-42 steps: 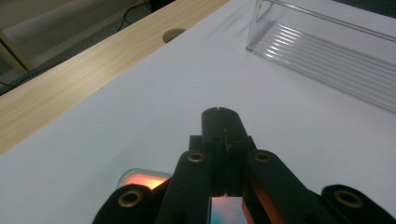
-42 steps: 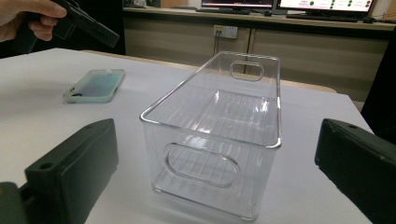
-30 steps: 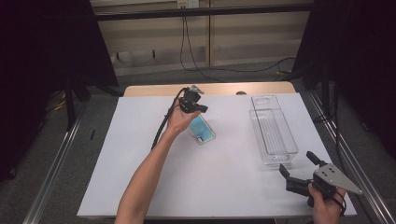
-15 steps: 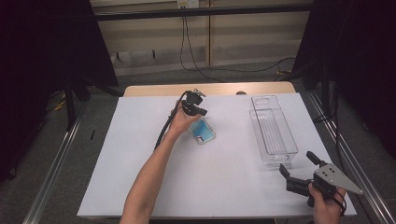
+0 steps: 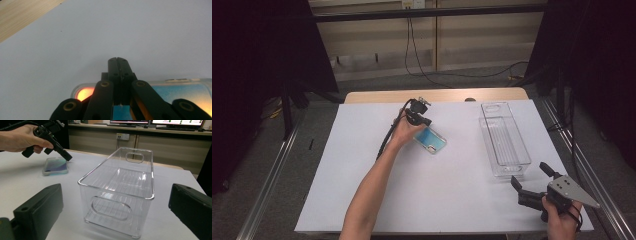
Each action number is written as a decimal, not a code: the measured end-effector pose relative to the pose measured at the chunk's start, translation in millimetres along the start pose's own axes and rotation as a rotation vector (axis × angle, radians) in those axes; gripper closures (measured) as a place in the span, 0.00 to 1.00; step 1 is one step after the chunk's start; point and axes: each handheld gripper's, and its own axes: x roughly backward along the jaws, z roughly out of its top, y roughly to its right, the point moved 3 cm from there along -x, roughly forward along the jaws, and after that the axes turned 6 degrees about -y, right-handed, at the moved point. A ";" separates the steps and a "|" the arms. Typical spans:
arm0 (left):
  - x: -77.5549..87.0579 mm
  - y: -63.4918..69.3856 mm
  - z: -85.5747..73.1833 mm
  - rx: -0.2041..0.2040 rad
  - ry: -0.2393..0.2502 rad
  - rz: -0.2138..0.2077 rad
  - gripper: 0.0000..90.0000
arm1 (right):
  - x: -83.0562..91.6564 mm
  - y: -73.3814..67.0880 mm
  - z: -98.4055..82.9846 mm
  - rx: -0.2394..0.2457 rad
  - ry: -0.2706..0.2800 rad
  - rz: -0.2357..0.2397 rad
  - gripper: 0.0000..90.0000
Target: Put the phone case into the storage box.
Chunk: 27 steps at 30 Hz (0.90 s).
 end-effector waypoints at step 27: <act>8.5 -3.6 -9.7 0.006 -0.014 0.001 1.00 | 0.7 0.1 -0.2 -0.002 -0.001 -0.004 0.00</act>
